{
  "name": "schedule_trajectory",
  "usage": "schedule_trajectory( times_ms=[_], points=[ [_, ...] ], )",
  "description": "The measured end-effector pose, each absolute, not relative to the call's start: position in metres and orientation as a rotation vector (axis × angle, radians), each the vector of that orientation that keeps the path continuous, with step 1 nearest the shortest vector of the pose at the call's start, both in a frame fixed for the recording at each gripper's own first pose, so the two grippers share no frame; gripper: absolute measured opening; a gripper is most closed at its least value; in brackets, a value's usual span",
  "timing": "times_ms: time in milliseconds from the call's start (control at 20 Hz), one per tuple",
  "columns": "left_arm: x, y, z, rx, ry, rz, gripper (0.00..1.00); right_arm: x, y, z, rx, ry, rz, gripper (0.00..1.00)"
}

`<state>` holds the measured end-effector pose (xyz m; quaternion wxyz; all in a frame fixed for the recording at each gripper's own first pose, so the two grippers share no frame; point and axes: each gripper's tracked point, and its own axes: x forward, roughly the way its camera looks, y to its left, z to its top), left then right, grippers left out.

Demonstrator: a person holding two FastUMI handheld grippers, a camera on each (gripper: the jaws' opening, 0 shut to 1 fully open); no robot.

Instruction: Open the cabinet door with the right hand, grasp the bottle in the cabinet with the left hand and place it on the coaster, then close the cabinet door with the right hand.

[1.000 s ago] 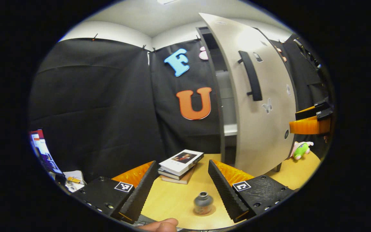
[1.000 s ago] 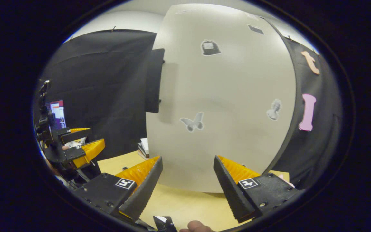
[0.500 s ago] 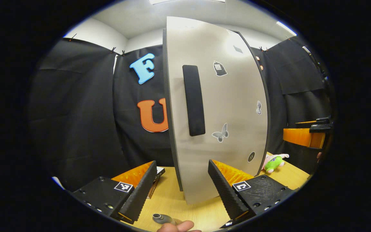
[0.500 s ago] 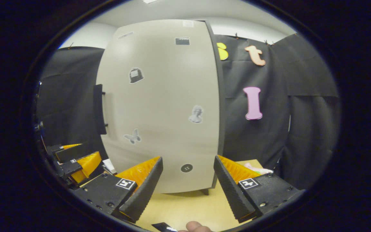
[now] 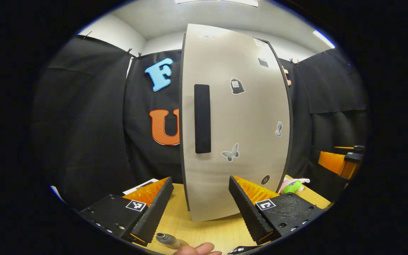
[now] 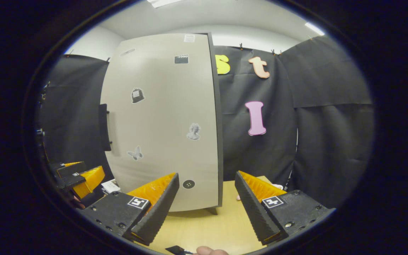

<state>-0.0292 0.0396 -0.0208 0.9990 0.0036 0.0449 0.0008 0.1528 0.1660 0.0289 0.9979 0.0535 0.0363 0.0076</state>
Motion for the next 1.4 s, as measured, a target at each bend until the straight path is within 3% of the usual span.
schedule_trajectory(
  times_ms=[250, 1250, 1300, 1350, 1400],
  points=[
    [-0.039, 0.042, -0.016, -0.009, 0.078, 0.040, 0.96, 0.151, 0.182, 0.021, 0.101, 0.108, 0.071, 1.00],
    [-0.033, 0.044, 0.021, -0.009, -0.076, 0.030, 0.96, 0.153, 0.169, 0.026, 0.086, 0.085, 0.070, 1.00],
    [-0.032, 0.046, 0.019, -0.005, -0.074, 0.032, 1.00, 0.153, 0.168, 0.026, 0.087, 0.085, 0.068, 1.00],
    [-0.031, 0.047, 0.018, -0.004, -0.068, 0.033, 0.96, 0.152, 0.168, 0.025, 0.088, 0.087, 0.066, 1.00],
    [-0.030, 0.046, 0.016, -0.004, -0.061, 0.031, 1.00, 0.152, 0.168, 0.024, 0.089, 0.090, 0.070, 0.99]
  ],
)
